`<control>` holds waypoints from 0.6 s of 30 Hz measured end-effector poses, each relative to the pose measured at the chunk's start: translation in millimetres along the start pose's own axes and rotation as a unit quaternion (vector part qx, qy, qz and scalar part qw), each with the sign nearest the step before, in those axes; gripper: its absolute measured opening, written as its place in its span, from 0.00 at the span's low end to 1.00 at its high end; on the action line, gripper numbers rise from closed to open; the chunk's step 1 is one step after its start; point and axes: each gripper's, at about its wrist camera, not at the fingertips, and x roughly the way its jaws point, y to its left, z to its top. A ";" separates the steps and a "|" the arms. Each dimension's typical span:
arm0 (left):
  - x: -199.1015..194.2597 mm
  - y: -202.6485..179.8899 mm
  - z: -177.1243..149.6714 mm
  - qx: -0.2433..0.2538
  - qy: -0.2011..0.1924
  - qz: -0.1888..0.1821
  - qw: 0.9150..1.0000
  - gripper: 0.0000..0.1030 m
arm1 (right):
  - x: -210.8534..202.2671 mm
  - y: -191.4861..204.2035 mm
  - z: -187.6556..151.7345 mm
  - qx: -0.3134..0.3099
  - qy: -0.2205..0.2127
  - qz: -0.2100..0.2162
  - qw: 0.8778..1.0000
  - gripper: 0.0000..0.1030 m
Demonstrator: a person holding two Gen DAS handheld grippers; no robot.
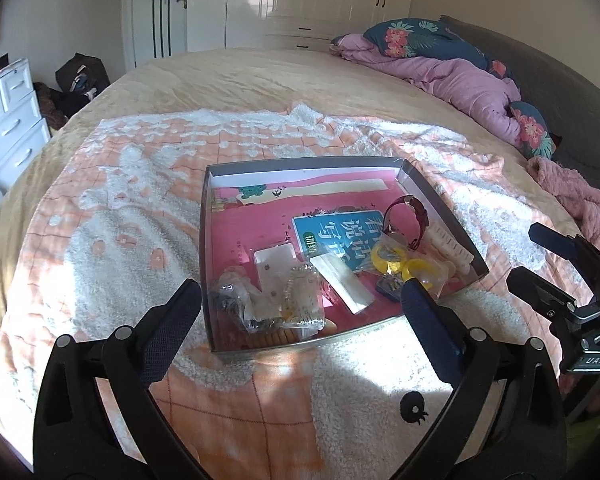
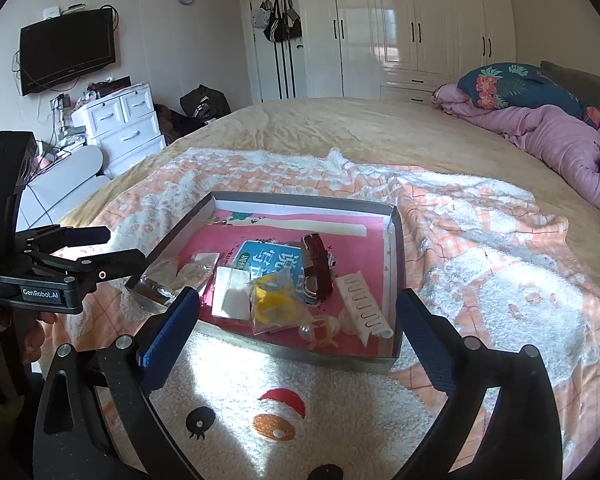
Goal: Organize jewelry
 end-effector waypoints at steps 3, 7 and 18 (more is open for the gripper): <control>-10.8 -1.7 -1.7 -0.001 -0.008 0.003 1.000 0.91 | -11.4 1.3 -1.4 0.002 -0.008 0.001 1.000 0.96; -28.6 -4.0 -9.4 -0.004 -0.024 0.006 1.000 0.91 | -29.3 4.4 -4.8 0.001 -0.021 0.000 1.000 0.96; -65.8 -17.0 -46.3 0.006 -0.046 0.020 0.999 0.91 | -69.9 9.4 -23.9 0.005 -0.049 -0.004 0.999 0.96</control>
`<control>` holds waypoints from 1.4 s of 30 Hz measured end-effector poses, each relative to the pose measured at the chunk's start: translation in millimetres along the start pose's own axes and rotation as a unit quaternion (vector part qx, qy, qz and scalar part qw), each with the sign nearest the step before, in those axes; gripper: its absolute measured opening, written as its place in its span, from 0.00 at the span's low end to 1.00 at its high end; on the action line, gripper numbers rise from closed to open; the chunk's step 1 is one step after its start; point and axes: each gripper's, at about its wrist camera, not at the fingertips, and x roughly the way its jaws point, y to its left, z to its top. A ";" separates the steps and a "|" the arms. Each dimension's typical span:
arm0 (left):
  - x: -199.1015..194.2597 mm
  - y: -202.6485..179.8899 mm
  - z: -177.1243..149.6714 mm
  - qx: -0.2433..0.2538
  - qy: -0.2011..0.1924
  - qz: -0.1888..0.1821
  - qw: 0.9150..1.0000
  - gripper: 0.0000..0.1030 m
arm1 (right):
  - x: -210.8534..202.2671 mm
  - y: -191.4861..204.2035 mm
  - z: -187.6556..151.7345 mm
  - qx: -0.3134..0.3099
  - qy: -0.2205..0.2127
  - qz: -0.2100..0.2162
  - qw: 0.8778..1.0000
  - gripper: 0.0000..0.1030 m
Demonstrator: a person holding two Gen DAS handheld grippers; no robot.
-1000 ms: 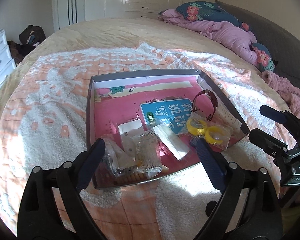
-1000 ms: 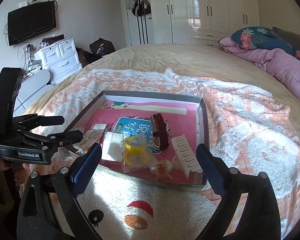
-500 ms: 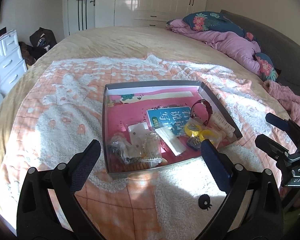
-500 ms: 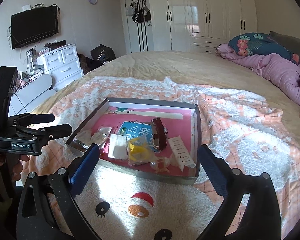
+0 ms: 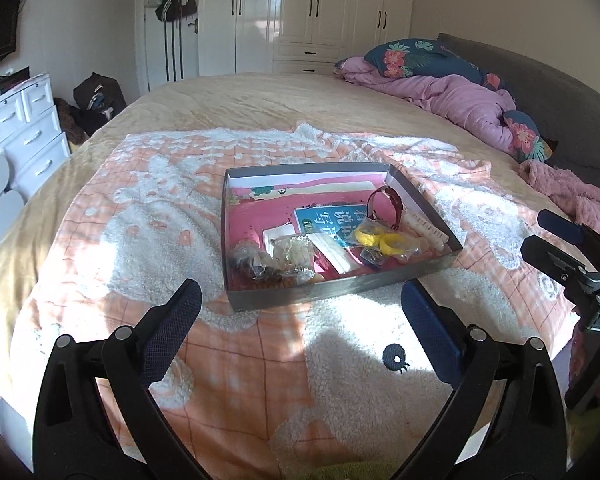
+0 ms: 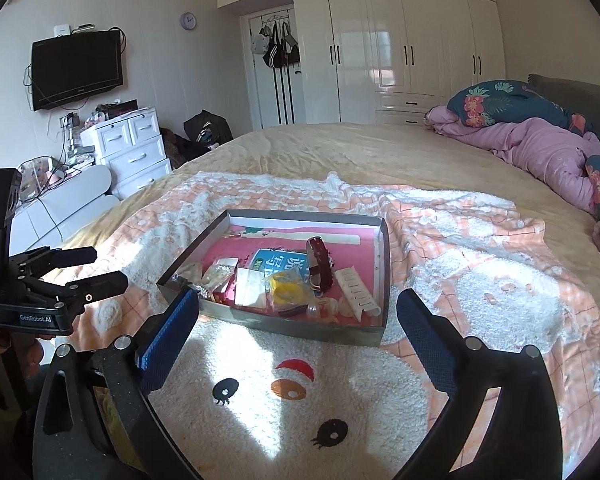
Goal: Organize jewelry
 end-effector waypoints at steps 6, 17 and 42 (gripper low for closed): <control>-9.9 -3.4 -13.7 -0.002 -0.008 -0.002 1.000 0.91 | -11.2 -3.4 -12.1 0.006 0.000 -0.013 1.000 0.96; -14.0 -11.8 -39.5 -0.013 -0.010 -0.006 1.000 0.91 | -18.9 8.0 -42.5 0.007 0.017 -0.010 1.000 0.96; -16.8 -14.2 -50.0 -0.022 -0.001 -0.003 1.000 0.91 | -14.2 13.3 -51.3 0.005 0.038 0.002 0.999 0.96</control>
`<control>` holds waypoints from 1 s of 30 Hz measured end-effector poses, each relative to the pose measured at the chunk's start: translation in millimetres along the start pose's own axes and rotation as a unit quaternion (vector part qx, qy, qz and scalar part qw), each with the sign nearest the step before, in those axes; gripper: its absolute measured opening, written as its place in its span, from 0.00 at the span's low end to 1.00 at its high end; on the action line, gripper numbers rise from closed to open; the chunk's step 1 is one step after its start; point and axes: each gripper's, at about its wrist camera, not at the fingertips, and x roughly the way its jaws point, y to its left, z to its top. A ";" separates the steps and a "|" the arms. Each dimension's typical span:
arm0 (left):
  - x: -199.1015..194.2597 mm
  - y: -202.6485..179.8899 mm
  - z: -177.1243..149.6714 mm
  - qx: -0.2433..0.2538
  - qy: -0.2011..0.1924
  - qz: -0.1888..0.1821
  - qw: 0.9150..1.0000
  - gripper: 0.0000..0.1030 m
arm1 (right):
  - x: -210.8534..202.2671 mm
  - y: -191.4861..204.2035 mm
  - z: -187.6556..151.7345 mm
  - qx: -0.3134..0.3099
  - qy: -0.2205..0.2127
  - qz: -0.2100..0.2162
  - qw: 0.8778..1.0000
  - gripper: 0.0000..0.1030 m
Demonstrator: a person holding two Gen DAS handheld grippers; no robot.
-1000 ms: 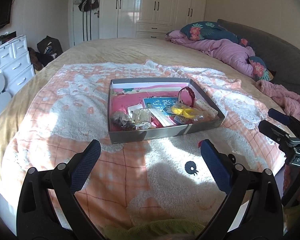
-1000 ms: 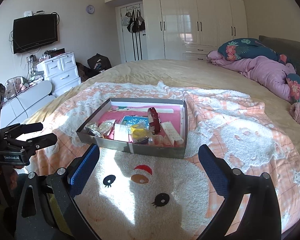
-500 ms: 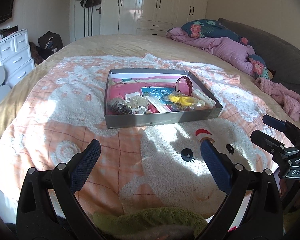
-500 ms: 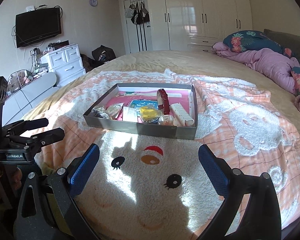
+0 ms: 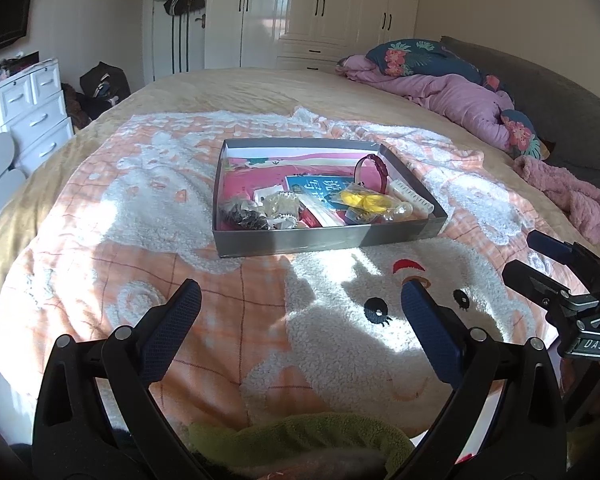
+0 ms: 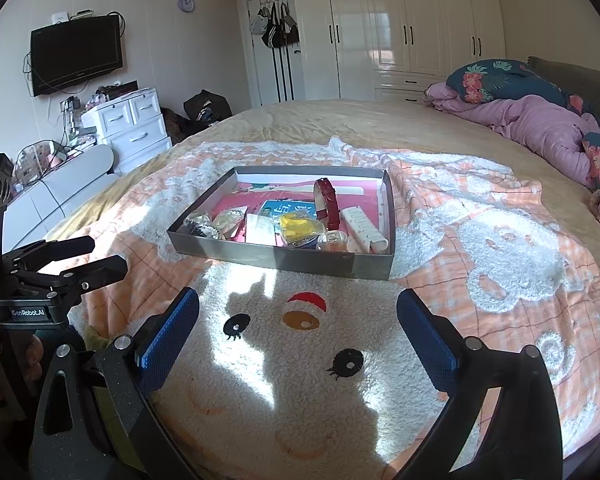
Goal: Organize jewelry
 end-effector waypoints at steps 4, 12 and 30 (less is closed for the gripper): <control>-0.7 0.5 0.3 0.001 0.000 0.001 1.000 0.91 | 0.0 -0.3 -0.1 0.000 0.000 0.000 1.000 0.96; -3.4 -1.1 2.3 -0.002 -0.003 0.001 1.000 0.91 | 1.6 -0.5 -1.1 0.000 0.003 0.001 1.000 0.96; -2.6 -2.1 2.0 -0.001 0.005 0.006 1.000 0.91 | 1.7 1.1 -2.9 -0.001 0.005 0.001 1.000 0.96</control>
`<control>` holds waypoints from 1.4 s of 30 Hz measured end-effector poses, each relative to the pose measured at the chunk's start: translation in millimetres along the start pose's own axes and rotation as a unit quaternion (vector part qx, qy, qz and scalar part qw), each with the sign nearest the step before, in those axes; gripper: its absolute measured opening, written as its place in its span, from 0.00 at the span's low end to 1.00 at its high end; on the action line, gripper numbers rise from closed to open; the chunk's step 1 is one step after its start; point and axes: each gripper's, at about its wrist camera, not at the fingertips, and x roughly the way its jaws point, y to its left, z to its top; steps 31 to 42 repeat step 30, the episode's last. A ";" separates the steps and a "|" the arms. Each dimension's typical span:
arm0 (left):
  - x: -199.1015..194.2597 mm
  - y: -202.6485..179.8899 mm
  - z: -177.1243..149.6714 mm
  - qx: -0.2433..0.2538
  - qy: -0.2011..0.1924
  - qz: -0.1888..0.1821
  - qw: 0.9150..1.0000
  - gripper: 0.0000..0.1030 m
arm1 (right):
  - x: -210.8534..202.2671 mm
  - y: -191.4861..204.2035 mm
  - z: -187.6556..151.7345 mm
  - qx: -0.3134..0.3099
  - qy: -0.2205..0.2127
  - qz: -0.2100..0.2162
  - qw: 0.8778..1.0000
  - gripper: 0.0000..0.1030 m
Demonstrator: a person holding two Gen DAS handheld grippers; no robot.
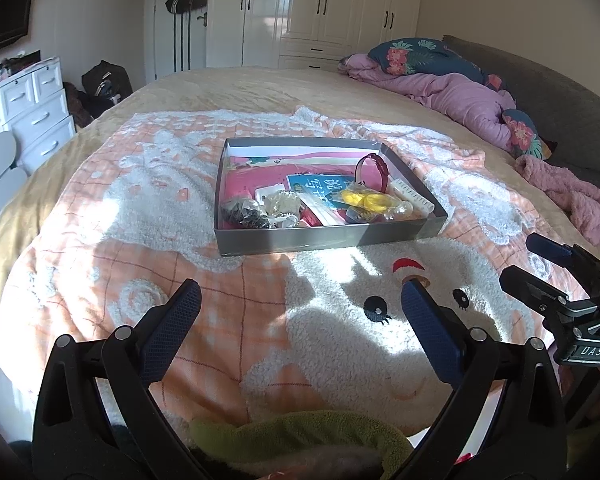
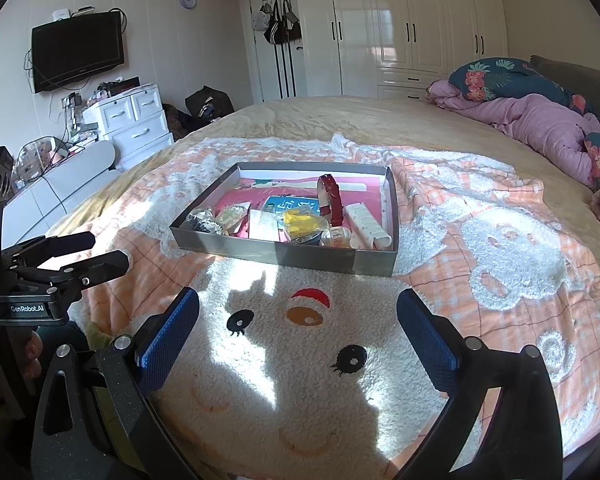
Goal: Organize jewelry
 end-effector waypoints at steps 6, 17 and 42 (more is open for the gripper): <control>0.9 2.1 -0.7 -0.002 0.003 0.001 1.000 0.91 | -0.2 0.0 -1.9 -0.001 0.001 -0.003 1.000 0.96; 19.7 23.6 -0.4 -0.036 0.032 0.039 0.998 0.91 | 3.9 -37.7 2.8 0.019 0.010 -0.047 0.999 0.96; 100.4 208.2 42.0 -0.139 0.092 0.198 0.966 0.91 | 56.9 -299.7 1.7 0.152 0.077 -0.292 0.941 0.96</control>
